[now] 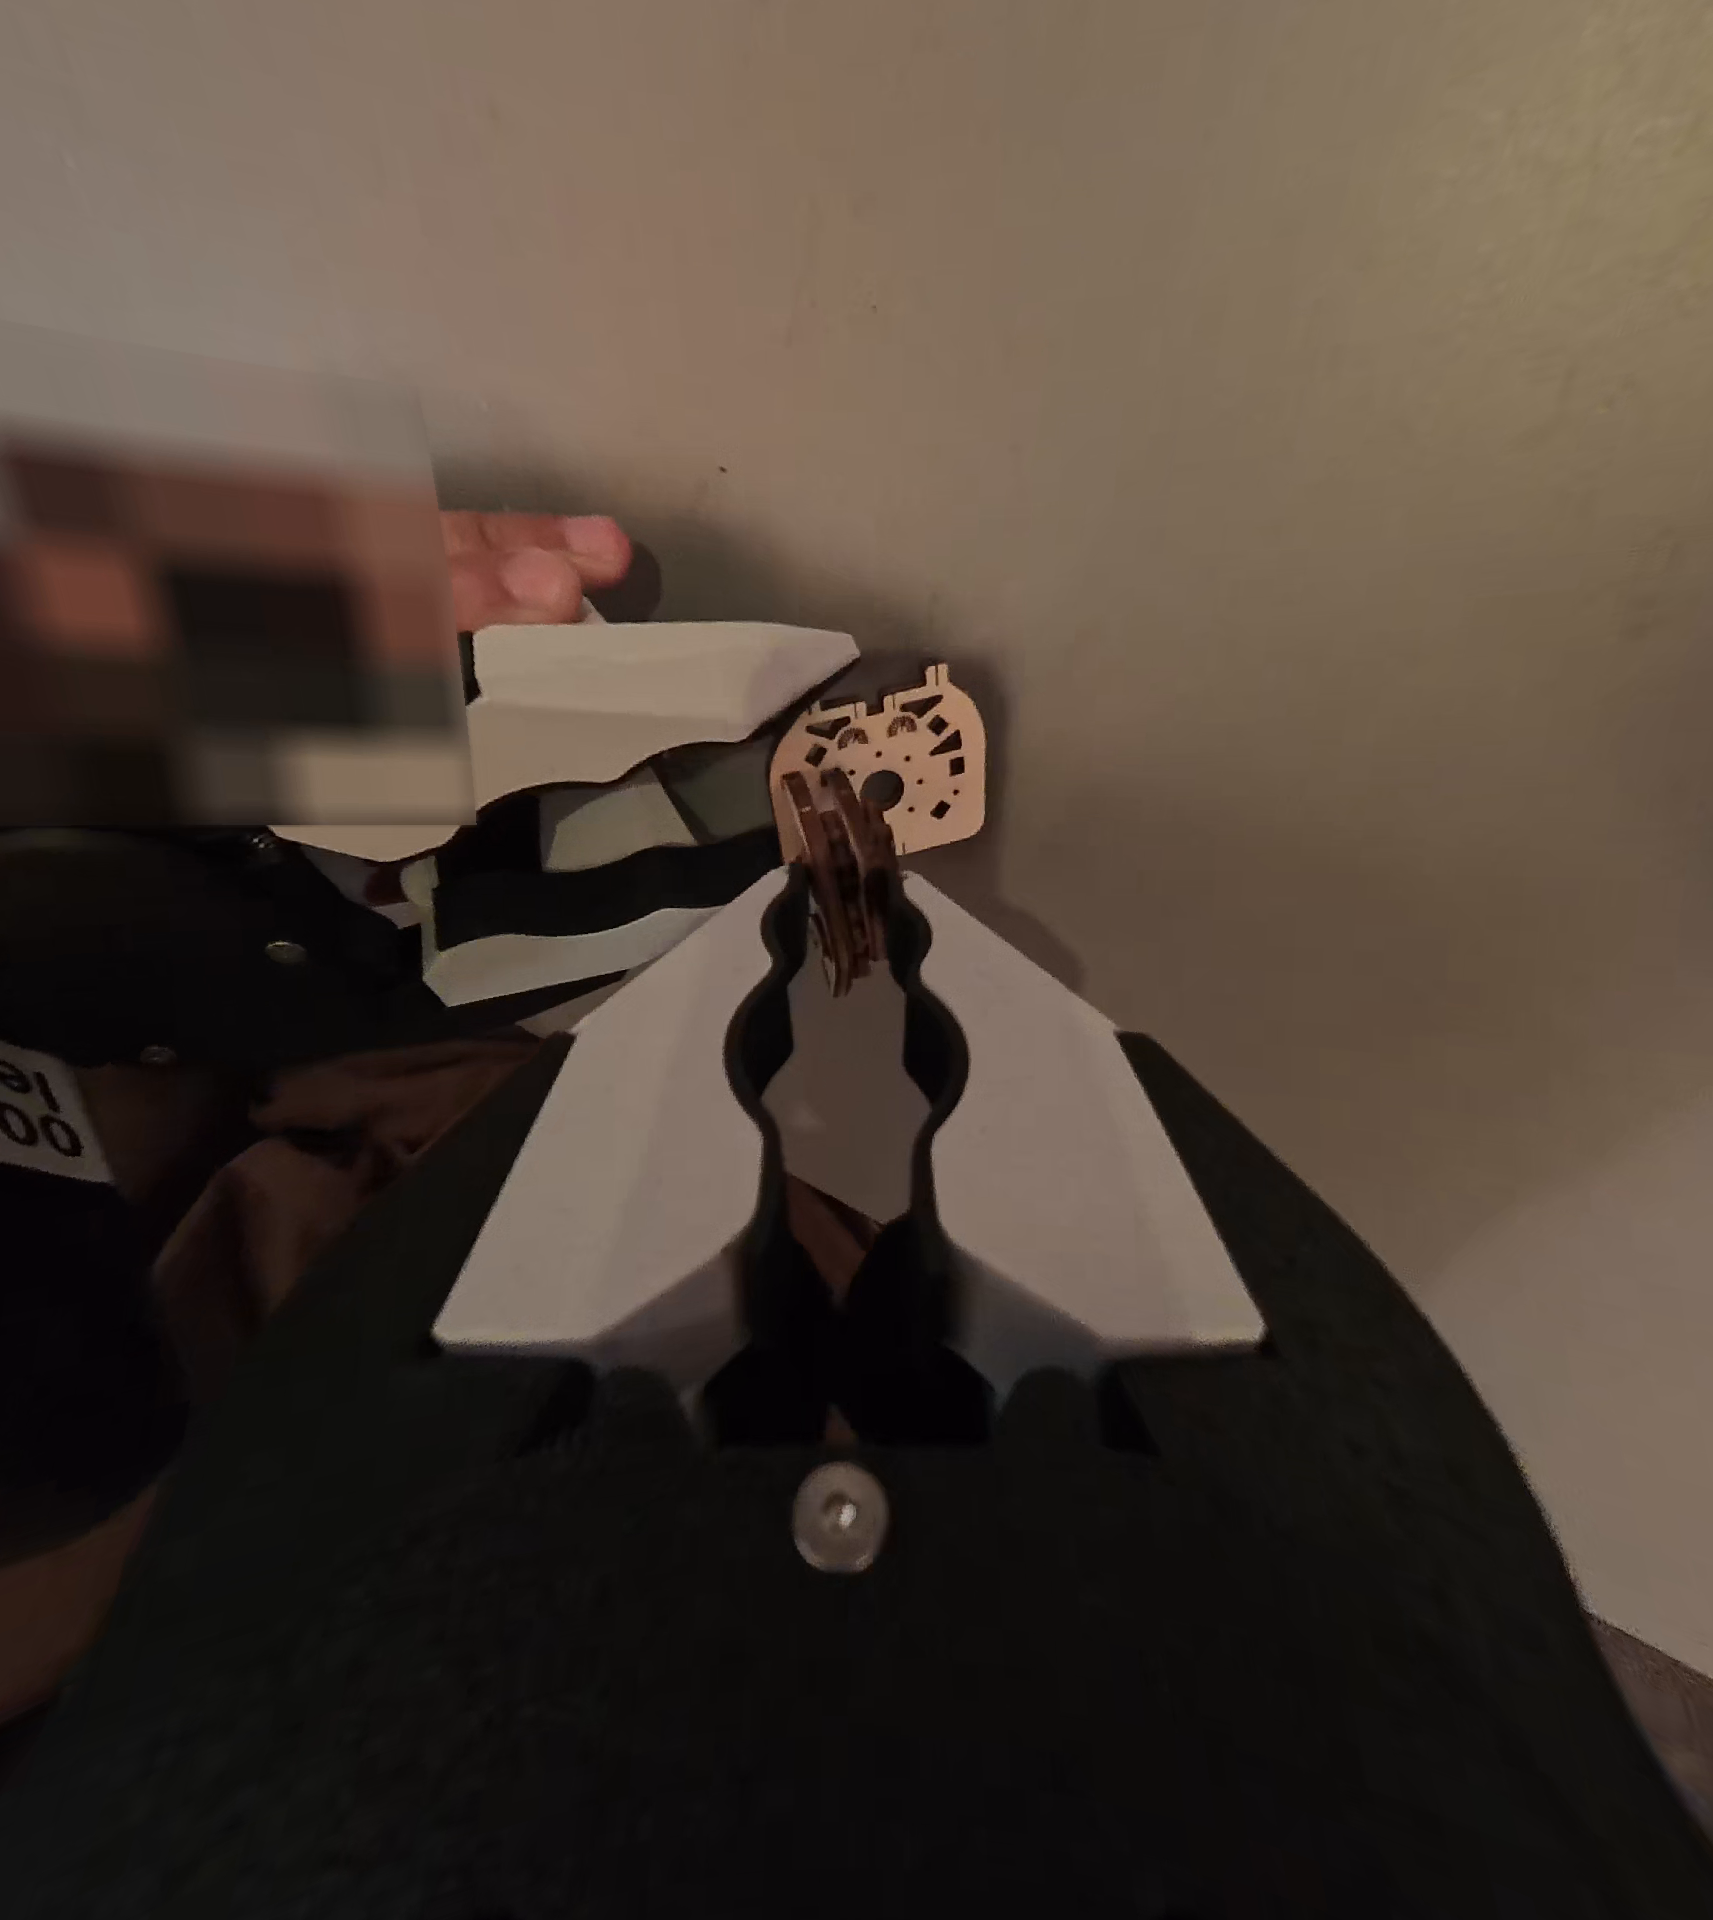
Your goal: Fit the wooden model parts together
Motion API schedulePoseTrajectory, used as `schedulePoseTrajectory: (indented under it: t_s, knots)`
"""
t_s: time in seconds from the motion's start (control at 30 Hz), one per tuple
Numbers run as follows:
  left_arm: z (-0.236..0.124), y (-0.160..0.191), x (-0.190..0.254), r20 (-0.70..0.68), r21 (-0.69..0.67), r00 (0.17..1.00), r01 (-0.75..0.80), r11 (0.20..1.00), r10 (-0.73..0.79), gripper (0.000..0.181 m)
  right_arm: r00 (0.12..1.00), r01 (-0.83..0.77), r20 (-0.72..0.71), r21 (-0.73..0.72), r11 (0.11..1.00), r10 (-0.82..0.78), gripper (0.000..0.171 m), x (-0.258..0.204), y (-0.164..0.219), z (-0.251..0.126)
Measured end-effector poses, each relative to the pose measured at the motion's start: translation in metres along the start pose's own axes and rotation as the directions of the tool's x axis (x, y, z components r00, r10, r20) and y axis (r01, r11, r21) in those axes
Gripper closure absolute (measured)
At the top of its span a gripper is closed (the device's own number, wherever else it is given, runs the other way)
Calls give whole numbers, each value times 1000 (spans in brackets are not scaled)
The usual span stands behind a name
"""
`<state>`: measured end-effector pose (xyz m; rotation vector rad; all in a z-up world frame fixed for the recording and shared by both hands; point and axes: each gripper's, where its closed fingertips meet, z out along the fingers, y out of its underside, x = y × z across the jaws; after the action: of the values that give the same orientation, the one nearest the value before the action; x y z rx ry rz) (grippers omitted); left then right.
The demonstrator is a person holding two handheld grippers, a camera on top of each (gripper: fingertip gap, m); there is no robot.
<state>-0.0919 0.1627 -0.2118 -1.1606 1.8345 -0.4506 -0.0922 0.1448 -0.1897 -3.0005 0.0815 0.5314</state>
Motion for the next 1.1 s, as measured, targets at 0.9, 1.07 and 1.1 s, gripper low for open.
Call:
schedulePoseTrajectory:
  t_s: [0.9, 1.07, 1.1]
  knots:
    - [0, 1, 0, -23, -5, 1000, 20, 1000, -20, 142, 980, -32, 198, 295, 955, -28, 159, -4, 1, 7]
    - [0, 1, 1, -19, -2, 1000, -2, 1000, 2, 143, 980, -16, 195, 255, 967, -35, 160, -4, 3, 8]
    - [0, 1, 1, -23, -2, 1000, -4, 1000, 4, 143, 983, -2, 178, 225, 974, -39, 160, -4, 3, 8]
